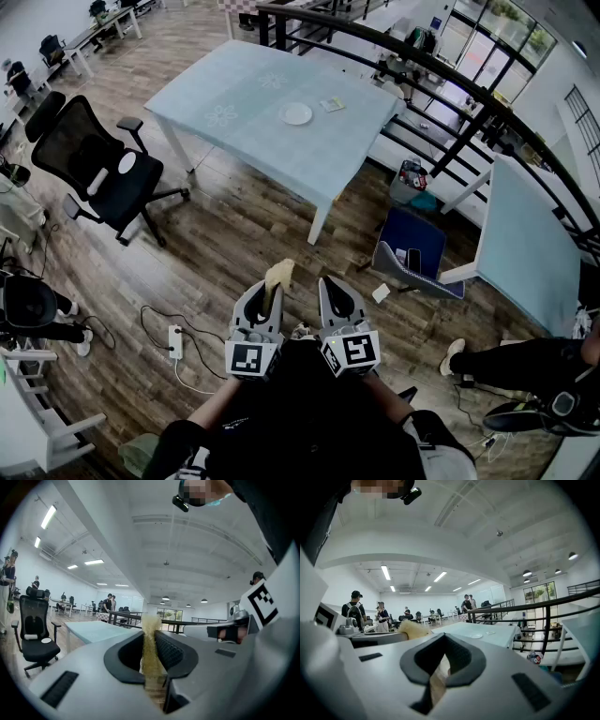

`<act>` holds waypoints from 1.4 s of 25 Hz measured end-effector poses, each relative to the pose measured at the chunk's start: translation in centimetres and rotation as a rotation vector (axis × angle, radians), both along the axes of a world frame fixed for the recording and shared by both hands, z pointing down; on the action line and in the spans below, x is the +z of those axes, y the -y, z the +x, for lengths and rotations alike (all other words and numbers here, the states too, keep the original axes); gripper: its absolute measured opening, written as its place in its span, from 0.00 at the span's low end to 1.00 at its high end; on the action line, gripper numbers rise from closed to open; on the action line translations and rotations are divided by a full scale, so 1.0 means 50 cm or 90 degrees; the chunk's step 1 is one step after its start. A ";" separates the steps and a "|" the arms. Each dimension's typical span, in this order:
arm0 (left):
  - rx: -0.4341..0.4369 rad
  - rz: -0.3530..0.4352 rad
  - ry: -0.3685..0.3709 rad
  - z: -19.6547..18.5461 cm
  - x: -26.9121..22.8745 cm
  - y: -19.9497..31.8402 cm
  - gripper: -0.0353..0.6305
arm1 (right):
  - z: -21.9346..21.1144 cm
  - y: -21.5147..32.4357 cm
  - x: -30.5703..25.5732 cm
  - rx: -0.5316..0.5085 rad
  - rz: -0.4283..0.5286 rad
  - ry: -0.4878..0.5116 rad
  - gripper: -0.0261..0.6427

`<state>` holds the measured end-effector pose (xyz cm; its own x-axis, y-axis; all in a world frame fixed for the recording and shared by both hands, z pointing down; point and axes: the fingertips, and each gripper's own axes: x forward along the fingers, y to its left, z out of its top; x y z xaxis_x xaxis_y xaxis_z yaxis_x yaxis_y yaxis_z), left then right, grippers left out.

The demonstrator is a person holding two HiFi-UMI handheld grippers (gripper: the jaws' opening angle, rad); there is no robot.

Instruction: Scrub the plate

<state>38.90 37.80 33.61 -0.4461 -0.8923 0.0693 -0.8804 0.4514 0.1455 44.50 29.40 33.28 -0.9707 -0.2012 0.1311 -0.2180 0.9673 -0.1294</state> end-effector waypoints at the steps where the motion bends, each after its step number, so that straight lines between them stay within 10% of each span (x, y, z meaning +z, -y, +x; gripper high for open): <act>1: 0.001 0.001 0.002 0.002 -0.001 0.001 0.16 | 0.002 0.001 0.001 0.000 -0.001 -0.001 0.05; 35: -0.056 -0.002 -0.026 -0.022 0.016 -0.024 0.16 | -0.017 0.003 0.015 -0.018 -0.015 0.006 0.05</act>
<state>37.79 39.00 34.42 -0.5200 -0.8492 0.0921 -0.8303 0.5278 0.1790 43.67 29.24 34.03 -0.9773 -0.1698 0.1265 -0.1885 0.9698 -0.1548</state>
